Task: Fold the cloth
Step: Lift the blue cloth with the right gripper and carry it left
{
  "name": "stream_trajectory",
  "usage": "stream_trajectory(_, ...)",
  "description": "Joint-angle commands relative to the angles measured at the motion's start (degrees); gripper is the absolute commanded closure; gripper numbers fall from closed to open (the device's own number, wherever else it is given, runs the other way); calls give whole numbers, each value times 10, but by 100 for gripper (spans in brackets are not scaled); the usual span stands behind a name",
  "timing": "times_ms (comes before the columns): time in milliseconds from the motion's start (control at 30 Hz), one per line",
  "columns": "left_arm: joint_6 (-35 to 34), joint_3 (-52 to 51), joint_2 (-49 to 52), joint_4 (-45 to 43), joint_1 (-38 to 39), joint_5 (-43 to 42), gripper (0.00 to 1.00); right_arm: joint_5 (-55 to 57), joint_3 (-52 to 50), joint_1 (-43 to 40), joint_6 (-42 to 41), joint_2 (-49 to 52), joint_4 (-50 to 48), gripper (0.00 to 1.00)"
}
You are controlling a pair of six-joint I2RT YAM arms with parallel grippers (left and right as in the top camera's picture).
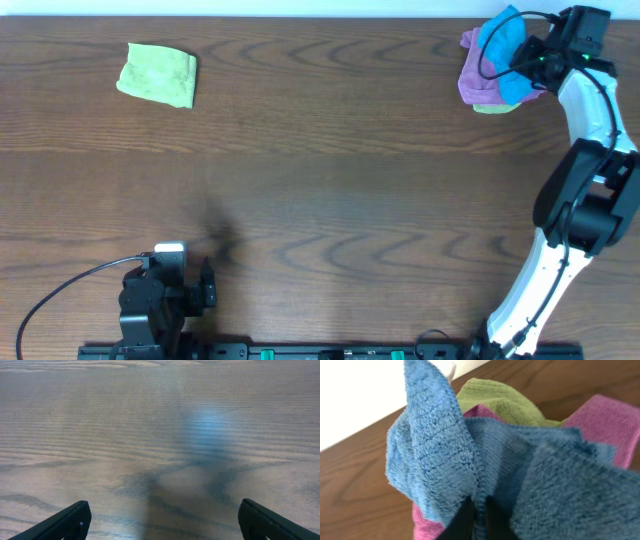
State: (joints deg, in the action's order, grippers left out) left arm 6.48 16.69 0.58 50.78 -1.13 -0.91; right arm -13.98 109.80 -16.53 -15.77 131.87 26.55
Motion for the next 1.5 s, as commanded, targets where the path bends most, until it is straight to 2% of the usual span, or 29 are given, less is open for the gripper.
stream_trajectory(0, 12, -5, -4, 34, -3, -11, 5, -33, 12, 5, 15, 7, 5, 99)
stream_trajectory(167, 12, -5, -4, 34, -3, -10, 5, -34, 13, 5, 17, -29, 37, 99)
stream_trajectory(467, 12, -5, -4, 34, -3, -10, 5, -58, 13, 17, 41, -154, 110, 99)
stream_trajectory(867, 12, -5, -4, 34, -3, -11, 5, -58, 12, 89, 93, -278, 325, 99)
stream_trajectory(1167, 12, -5, -4, 34, -3, -10, 5, -60, 12, 207, 118, -304, 490, 99)
stream_trajectory(1467, 12, -5, -4, 34, -3, -11, 4, -62, 12, 382, 101, -304, 516, 99)
